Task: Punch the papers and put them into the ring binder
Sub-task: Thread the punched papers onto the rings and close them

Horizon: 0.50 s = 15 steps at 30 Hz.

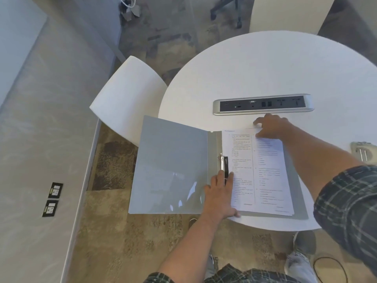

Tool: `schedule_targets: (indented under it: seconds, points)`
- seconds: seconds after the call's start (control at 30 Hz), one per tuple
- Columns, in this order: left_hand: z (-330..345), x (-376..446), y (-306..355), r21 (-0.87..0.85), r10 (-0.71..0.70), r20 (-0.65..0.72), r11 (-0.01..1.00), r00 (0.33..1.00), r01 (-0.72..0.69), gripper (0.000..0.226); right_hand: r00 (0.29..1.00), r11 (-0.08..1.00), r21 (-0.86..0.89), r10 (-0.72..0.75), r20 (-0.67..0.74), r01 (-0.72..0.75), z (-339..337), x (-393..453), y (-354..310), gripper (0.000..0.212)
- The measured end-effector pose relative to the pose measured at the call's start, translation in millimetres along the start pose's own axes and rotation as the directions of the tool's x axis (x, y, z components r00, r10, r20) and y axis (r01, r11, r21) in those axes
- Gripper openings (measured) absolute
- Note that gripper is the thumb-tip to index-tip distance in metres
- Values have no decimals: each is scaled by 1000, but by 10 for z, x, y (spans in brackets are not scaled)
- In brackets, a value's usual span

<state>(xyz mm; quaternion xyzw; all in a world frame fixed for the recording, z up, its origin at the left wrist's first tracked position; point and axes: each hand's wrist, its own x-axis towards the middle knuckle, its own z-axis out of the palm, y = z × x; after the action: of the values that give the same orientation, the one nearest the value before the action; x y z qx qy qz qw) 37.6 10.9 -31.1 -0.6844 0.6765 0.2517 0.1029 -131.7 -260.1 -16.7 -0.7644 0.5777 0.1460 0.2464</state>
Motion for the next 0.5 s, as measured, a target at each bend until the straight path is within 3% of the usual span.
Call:
schedule_targets:
  seconds: [0.17, 0.33, 0.5]
  points:
    - [-6, 39, 24, 49, 2, 9, 999, 1000, -2, 139, 993, 998, -47, -44, -113, 39, 82, -107, 82, 40]
    - [-15, 41, 57, 71, 10, 7, 997, 1000, -11, 139, 974, 982, -172, -115, -194, 82, 276, -336, 13, 53]
    - [-26, 22, 52, 41, 10, 9, 999, 1000, -10, 142, 889, 929, 68, -326, -322, 365, 685, -761, -290, 33]
